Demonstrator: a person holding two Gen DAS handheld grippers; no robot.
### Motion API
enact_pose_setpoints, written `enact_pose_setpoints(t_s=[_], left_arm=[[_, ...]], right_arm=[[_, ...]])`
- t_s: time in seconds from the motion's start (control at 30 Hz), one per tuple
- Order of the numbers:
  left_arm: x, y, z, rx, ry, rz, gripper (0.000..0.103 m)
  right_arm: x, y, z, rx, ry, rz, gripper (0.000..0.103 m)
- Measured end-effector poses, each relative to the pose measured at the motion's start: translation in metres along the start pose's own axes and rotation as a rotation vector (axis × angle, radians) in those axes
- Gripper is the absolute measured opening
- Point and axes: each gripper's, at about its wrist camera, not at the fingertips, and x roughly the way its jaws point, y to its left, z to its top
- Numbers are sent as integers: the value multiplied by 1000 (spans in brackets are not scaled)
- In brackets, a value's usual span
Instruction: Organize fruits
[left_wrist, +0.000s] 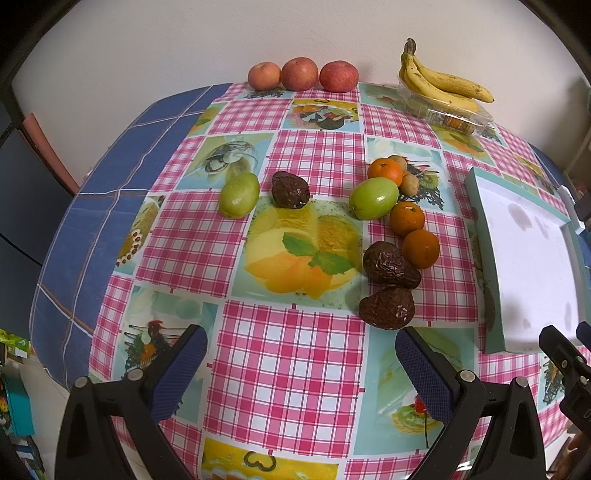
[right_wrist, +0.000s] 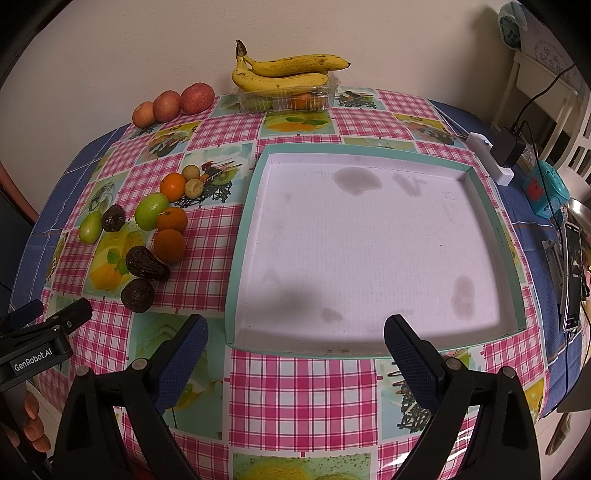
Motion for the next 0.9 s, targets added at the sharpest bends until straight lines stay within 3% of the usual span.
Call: enact_pose_setpoints(t_s=[0.63, 0.8, 0.9], left_arm=[[1, 3, 0, -18, -8, -13, 103], [-1, 19, 12, -110, -46, -26, 103], [-8, 30, 20, -160, -108, -23, 103]], right_arm=[[1, 0, 1, -2, 0, 0, 96], [1, 0, 0, -1, 1, 4, 96], [0, 5, 2, 7, -10, 16, 96]])
